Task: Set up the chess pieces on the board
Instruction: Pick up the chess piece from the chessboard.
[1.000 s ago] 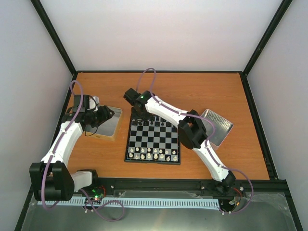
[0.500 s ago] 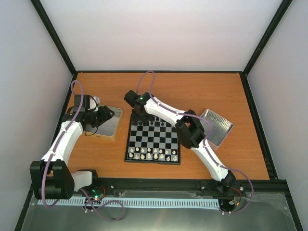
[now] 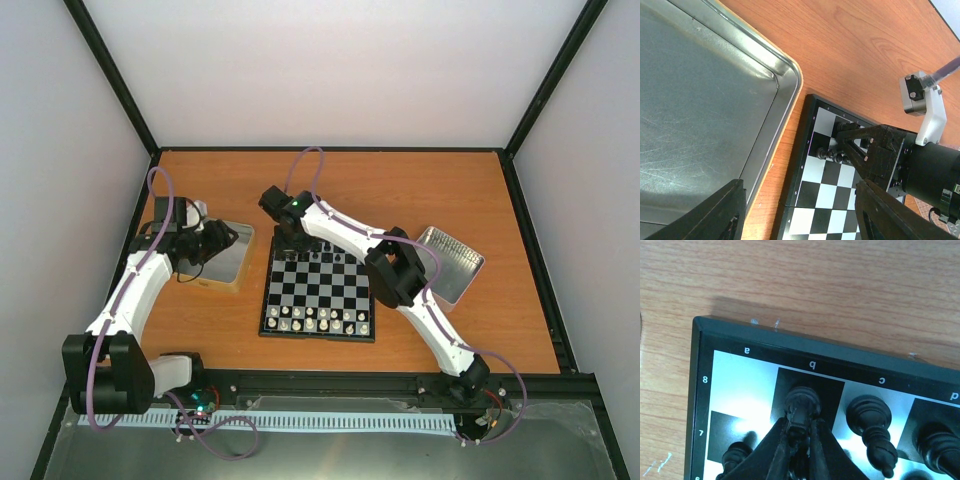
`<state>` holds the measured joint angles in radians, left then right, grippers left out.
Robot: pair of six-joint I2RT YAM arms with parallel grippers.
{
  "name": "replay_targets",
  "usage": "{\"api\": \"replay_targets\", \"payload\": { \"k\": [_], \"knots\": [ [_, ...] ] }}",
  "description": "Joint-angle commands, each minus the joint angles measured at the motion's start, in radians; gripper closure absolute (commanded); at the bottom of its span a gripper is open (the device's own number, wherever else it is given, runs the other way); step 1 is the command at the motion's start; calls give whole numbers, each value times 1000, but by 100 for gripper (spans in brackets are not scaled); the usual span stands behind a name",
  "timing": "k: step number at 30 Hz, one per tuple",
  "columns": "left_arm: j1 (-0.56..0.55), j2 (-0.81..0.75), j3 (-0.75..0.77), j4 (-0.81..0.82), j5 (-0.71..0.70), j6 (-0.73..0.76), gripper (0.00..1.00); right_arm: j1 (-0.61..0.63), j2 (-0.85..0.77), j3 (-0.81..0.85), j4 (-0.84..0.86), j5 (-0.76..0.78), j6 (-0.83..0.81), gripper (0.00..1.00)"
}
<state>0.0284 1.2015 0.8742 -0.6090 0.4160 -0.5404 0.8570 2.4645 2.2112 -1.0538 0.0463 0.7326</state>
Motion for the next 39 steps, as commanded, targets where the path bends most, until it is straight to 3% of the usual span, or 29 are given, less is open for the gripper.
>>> {"api": "replay_targets", "payload": {
  "k": [1,10,23,32,39],
  "knots": [
    [8,-2,11,-3,7,0,39,-6,-2,13,9,7,2,89],
    [10,-7,10,-2,9,0,39,-8,-13,17,32,24,1,97],
    [9,-12,1,15,54,9,39,-16,-44,14,67,17,-14,97],
    [10,-22,-36,90,191,22,39,-23,-119,-20,87,2,-7,97],
    [4,-11,-95,241,372,6,39,-64,-201,-99,177,-174,51,97]
  ]
}}
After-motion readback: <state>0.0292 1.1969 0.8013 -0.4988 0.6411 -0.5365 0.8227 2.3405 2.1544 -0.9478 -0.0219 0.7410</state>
